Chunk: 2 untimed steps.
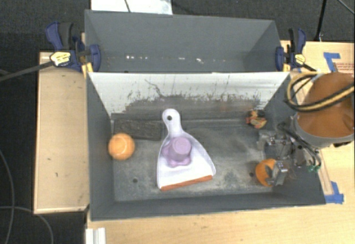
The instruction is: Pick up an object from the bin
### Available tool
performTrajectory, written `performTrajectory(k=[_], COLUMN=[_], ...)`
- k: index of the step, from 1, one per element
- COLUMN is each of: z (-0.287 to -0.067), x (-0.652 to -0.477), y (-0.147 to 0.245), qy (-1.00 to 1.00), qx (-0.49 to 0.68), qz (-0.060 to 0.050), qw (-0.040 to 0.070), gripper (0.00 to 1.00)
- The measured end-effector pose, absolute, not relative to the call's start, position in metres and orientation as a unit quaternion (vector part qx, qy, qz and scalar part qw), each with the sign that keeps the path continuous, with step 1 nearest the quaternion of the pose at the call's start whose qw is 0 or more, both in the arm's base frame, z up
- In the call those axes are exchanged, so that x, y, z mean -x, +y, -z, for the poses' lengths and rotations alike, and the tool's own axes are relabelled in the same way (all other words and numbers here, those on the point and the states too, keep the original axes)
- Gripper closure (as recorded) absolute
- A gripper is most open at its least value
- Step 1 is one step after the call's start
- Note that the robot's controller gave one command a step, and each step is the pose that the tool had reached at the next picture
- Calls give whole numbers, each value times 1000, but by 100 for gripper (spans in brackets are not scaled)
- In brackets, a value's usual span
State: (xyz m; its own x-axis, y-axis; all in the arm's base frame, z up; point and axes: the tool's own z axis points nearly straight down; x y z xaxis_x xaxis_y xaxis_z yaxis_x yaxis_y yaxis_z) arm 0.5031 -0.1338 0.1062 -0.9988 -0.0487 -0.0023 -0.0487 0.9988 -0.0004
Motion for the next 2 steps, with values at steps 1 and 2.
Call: performTrajectory(k=[1,2], z=[-86,-74], x=[-508,-503], y=[-151,-150], qy=[1000,997], qx=[-4,81], qz=[1,2], qw=[2,6], gripper=[0,100])
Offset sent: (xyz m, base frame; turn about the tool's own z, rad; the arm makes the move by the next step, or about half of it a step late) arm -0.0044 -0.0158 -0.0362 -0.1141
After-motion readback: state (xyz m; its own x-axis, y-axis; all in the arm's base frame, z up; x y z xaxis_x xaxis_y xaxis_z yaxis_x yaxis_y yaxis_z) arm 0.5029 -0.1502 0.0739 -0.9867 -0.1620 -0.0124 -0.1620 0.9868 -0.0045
